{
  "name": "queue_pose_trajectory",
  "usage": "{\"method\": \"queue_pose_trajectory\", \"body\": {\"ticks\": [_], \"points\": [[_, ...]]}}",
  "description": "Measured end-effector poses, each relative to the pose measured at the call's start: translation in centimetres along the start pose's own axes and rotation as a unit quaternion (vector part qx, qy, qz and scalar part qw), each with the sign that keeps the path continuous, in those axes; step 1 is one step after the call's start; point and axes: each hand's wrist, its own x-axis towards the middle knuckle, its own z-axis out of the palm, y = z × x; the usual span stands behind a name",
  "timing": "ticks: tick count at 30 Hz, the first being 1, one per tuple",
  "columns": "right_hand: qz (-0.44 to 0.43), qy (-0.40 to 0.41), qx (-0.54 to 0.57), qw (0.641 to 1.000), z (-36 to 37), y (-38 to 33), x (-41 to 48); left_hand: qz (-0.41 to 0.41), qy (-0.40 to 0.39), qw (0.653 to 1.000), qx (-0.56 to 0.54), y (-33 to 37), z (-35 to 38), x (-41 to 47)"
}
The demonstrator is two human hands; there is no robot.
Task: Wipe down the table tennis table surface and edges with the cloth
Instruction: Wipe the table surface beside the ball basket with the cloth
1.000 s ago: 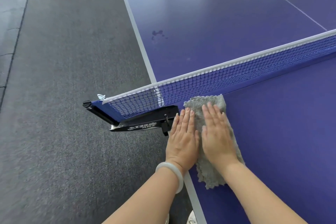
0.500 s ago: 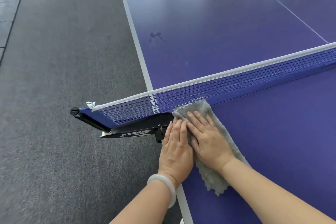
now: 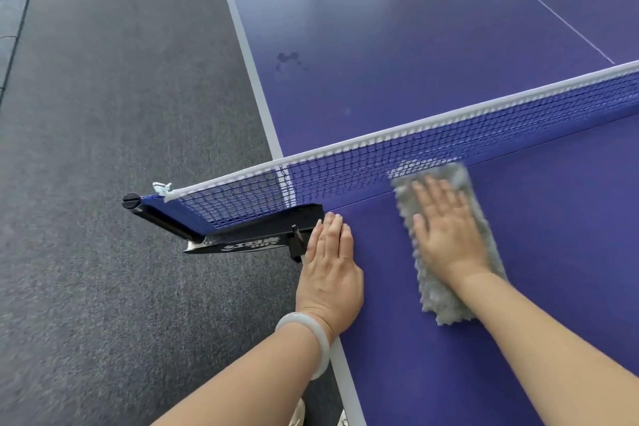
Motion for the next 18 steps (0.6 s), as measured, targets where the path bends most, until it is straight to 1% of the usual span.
{"method": "queue_pose_trajectory", "body": {"ticks": [2,3,4,5,6,8,9,10,11,12,13,14,15,16,17,18], "points": [[0.117,0.023,0.009,0.993,0.0,0.2,0.2,0.001,0.004,1.000,0.008,0.0,0.0,0.0],[0.144,0.034,0.019,0.989,0.2,-1.0,0.1,0.002,0.004,1.000,0.010,0.0,-0.1,0.0],[0.136,0.039,0.025,0.990,0.5,-2.5,-0.4,0.003,0.005,1.000,0.011,0.0,0.0,0.0],[0.090,0.037,0.030,0.995,0.9,-4.0,-1.2,0.004,0.005,1.000,0.011,0.0,0.0,0.0],[0.021,0.024,0.033,0.999,1.3,-5.1,-2.1,0.003,0.004,1.000,0.010,0.0,-0.1,-0.1],[-0.123,-0.011,0.032,0.992,1.2,-4.7,-3.5,0.003,0.006,1.000,0.006,0.0,-0.1,-0.1],[-0.161,-0.012,0.030,0.986,0.9,-3.3,-3.4,0.002,0.008,1.000,0.007,0.0,-0.1,0.0],[-0.158,-0.002,0.024,0.987,0.7,-1.5,-3.0,0.002,0.010,1.000,0.009,-0.1,0.0,0.0],[-0.111,0.015,0.018,0.994,0.5,0.5,-2.5,0.003,0.012,1.000,0.011,-0.1,0.1,0.0],[-0.027,0.028,0.020,0.999,0.1,2.2,-2.0,0.004,0.014,1.000,0.013,-0.2,0.1,0.0],[0.067,0.036,0.026,0.997,-0.1,3.3,-1.6,0.005,0.015,1.000,0.015,-0.2,0.2,0.0],[0.144,0.040,0.024,0.989,-0.1,3.5,-1.2,0.004,0.013,1.000,0.018,-0.2,0.2,0.1],[0.184,0.044,0.021,0.982,-0.1,2.6,-1.0,0.003,0.009,1.000,0.021,-0.2,0.3,0.1],[0.186,0.044,0.014,0.982,0.0,1.1,-1.0,0.003,0.006,1.000,0.022,-0.2,0.4,0.1],[0.148,0.038,0.010,0.988,0.3,-0.7,-1.2,0.004,0.004,1.000,0.023,-0.2,0.4,0.1],[0.083,0.028,0.012,0.996,0.5,-2.6,-1.7,0.005,0.002,1.000,0.022,-0.2,0.4,0.1]]}}
